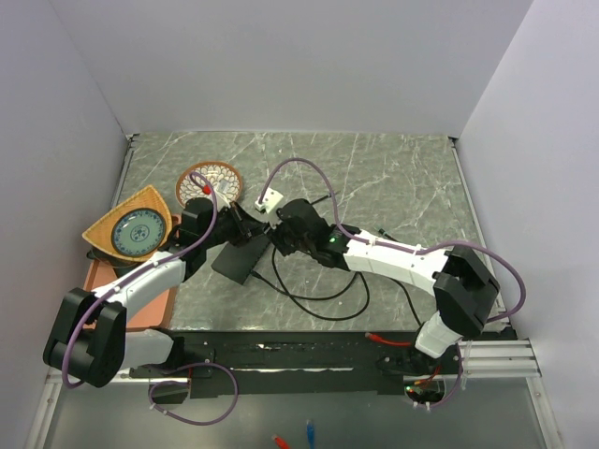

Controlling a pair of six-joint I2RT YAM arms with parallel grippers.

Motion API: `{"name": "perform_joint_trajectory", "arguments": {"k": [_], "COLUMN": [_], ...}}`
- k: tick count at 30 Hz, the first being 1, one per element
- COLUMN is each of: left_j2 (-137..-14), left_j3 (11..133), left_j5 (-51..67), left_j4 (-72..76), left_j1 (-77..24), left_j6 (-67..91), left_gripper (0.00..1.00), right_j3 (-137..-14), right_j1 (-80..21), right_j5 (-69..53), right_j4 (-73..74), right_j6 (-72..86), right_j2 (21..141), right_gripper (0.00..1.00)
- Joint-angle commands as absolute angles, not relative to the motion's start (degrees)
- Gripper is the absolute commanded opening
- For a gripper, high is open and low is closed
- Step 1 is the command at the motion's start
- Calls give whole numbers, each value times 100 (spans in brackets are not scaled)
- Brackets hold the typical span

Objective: Insert the plug into the switch port

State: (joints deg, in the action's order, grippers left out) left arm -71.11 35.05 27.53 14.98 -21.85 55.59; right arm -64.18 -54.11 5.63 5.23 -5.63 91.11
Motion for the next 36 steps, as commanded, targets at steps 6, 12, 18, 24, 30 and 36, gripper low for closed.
{"name": "perform_joint_trajectory", "arguments": {"k": [6, 12, 18, 24, 30, 36], "left_j2": [-7040, -7040, -6987, -6979, -6882, -6864], "left_j3": [3665, 3656, 3674, 3779, 4173, 4797], "left_j5": [2804, 2865, 2856, 2681, 1962, 1293], "left_j4": [1556, 1617, 1573, 1363, 801, -191], "left_j1": [-2224, -2224, -2215, -2215, -2180, -1969], "left_j6": [5537, 5581, 5555, 5397, 5002, 4430], "left_gripper": [1, 1, 5, 43, 92, 100], "right_j3": [-6451, -6504, -6469, -6416, -6363, -6258], "right_j1": [-5379, -5388, -5379, -5388, -5379, -5370], "right_j5": [756, 677, 721, 738, 756, 748], "right_j4": [229, 220, 158, 193, 343, 518], "right_j6": [-510, -545, -580, -668, -791, -896], "right_j2": [8728, 8850, 8886, 8807, 8684, 8552], "right_gripper": [45, 11, 0, 0, 0, 0]}}
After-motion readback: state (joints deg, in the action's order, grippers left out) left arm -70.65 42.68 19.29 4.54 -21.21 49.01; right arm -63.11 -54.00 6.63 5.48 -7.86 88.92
